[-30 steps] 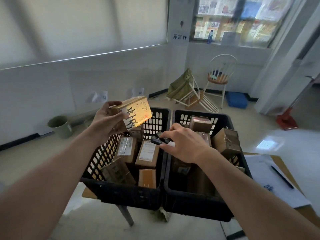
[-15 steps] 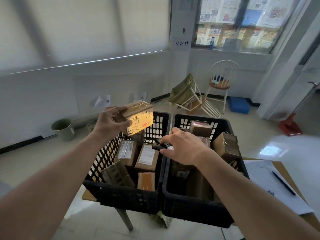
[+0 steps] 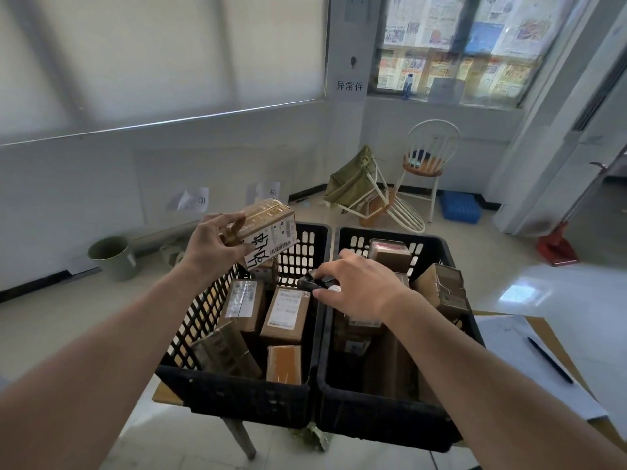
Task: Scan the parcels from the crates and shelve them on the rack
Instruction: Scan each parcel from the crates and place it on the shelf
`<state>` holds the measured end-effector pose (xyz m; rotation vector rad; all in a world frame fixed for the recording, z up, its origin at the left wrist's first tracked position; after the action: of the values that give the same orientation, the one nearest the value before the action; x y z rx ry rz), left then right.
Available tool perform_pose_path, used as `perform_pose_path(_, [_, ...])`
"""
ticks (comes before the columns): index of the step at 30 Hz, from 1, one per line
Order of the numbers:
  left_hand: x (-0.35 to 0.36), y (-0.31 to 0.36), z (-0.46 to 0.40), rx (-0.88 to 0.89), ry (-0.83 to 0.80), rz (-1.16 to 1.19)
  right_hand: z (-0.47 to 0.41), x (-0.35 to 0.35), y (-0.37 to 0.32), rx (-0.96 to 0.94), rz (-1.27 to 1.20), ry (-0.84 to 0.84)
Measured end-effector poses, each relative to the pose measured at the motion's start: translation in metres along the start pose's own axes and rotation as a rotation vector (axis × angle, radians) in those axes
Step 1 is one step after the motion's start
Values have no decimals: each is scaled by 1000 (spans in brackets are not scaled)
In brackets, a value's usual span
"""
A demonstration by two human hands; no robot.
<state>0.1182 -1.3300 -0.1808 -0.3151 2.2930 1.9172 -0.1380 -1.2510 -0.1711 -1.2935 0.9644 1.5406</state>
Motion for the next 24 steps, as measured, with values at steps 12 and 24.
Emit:
perform_pose_path(12, [5,3,-24,-239,-198,514,-58,-38,0,331,-1043,533])
perform_pose_path(24, [-28,40,-17,-240,-239,521,-107,-82,-58,289,-1223,667])
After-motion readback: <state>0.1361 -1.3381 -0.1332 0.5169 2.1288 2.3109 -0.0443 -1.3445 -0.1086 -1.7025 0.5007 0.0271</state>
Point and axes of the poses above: each hand's wrist, its own z-axis away from the middle knuckle, its own x-axis out of the palm, y = z × x, the point moved 9 cm from there along -z, towards the middle knuckle, and after that the axes turned 12 degrees about z, right-handed, at the moved point
